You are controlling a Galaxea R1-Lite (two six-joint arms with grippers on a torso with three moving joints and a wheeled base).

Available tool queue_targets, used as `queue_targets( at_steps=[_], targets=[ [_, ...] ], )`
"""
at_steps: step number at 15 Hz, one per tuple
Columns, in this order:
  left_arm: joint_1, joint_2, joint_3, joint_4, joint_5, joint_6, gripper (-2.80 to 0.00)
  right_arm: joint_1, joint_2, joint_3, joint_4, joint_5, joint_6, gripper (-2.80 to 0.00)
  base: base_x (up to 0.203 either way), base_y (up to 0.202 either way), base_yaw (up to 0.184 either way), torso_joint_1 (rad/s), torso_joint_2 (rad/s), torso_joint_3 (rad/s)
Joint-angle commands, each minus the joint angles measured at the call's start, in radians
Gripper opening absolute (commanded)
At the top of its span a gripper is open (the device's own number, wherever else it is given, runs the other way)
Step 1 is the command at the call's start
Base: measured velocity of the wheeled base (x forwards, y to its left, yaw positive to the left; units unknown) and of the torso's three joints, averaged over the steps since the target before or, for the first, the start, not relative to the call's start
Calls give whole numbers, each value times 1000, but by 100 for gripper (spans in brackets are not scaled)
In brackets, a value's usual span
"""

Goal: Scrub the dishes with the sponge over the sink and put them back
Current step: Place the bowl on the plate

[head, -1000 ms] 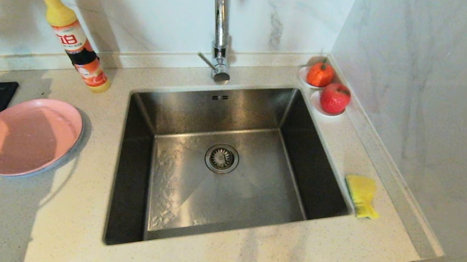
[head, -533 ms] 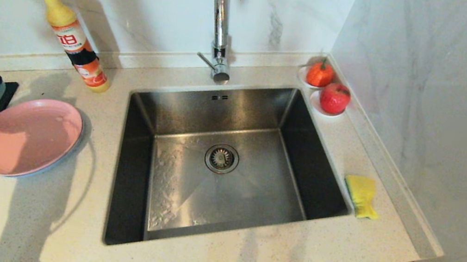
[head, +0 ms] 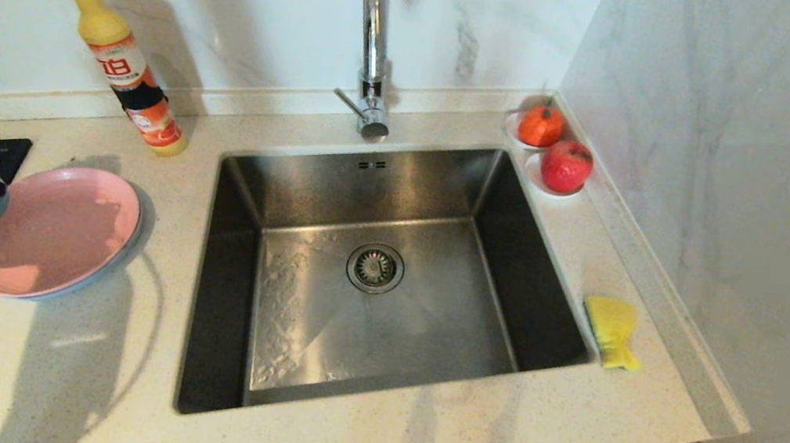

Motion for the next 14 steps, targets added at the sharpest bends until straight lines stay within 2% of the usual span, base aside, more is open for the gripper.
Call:
queue_targets(
  at_steps=[1, 5, 12, 14],
  targets=[
    [-4, -1, 87, -78, 4, 2, -280, 0, 1, 0, 1, 1, -1, -280, 0, 0, 0, 0, 0, 0],
    [-55, -1, 141, -118, 13, 1, -280, 0, 1, 0, 1, 1, -1, -280, 0, 0, 0, 0, 0, 0],
    [-106, 47, 274, -319, 98, 0, -280, 0, 1, 0, 1, 1, -1, -280, 0, 0, 0, 0, 0, 0],
    [-111, 56, 286, -353, 101, -1, -280, 0, 1, 0, 1, 1, -1, -280, 0, 0, 0, 0, 0, 0]
  ],
)
